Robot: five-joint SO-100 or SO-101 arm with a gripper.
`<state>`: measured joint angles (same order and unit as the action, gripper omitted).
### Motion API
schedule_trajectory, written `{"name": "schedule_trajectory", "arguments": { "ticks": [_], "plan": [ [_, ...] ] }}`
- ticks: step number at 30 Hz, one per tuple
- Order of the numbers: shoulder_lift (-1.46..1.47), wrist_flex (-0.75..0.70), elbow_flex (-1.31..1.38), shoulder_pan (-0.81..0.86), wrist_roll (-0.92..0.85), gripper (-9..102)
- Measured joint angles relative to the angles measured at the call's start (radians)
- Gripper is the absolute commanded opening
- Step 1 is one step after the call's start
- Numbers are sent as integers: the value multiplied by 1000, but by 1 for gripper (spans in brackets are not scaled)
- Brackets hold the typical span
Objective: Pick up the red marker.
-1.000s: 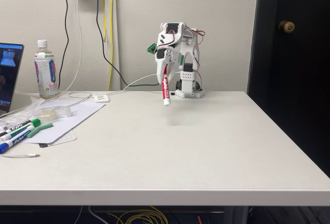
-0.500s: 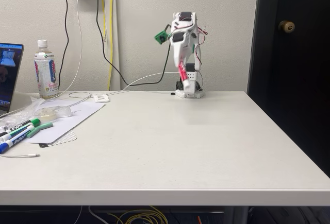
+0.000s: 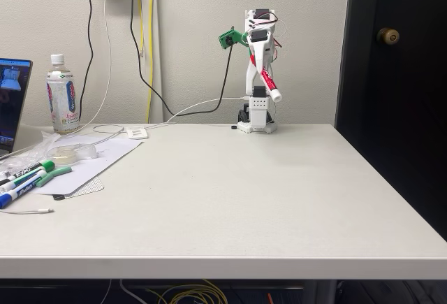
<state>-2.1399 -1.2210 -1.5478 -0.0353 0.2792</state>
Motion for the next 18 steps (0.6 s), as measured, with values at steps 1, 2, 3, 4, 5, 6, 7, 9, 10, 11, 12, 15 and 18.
{"name": "schedule_trajectory", "arguments": {
  "ticks": [1, 2, 3, 4, 5, 6, 7, 9, 10, 11, 12, 15, 18],
  "plan": [
    [-41, 44, -46, -8, -18, 4],
    [-110, 104, -120, -25, -32, 4],
    [-196, 161, -206, -26, -49, 4],
    [-270, 201, -278, -31, -63, 4],
    [-347, 227, -348, -32, -84, 4],
    [-422, 232, -420, -43, -132, 4],
    [-483, 221, -472, -46, -187, 4],
    [-555, 224, -532, -58, -235, 4],
    [-571, 225, -543, -61, -229, 4],
    [-577, 227, -546, -61, -227, 4],
    [-584, 227, -552, -64, -225, 4],
    [-638, 239, -583, -86, -225, 4],
    [-709, 256, -632, -86, -227, 4]
  ]
}}
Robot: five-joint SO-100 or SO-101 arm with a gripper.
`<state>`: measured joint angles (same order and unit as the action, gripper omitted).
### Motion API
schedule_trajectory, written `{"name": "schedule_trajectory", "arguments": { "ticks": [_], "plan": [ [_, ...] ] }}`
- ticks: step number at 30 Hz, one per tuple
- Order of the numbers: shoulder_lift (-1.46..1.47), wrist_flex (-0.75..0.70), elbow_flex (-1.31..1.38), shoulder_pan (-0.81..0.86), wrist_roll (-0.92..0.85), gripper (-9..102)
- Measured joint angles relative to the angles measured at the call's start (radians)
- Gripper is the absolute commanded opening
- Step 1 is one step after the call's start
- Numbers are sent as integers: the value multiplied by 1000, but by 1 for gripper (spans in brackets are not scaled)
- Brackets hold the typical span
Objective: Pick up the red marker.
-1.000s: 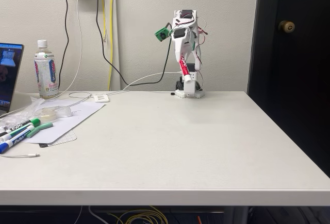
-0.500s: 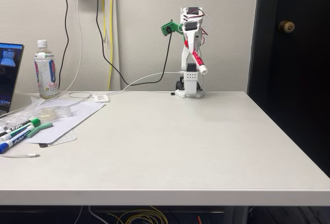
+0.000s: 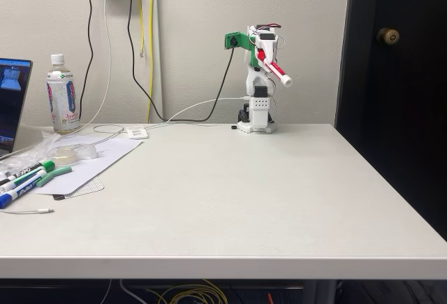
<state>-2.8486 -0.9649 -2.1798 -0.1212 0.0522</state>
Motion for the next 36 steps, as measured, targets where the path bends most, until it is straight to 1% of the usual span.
{"name": "schedule_trajectory", "arguments": {
  "ticks": [4, 7, 24, 36],
  "plan": [
    [-144, 34, -123, -32, -5, 4],
    [-192, 44, -144, -32, -5, 4],
    [-219, 64, -166, 20, -5, 4],
    [-222, 75, -167, 21, -5, 4]
  ]
}}
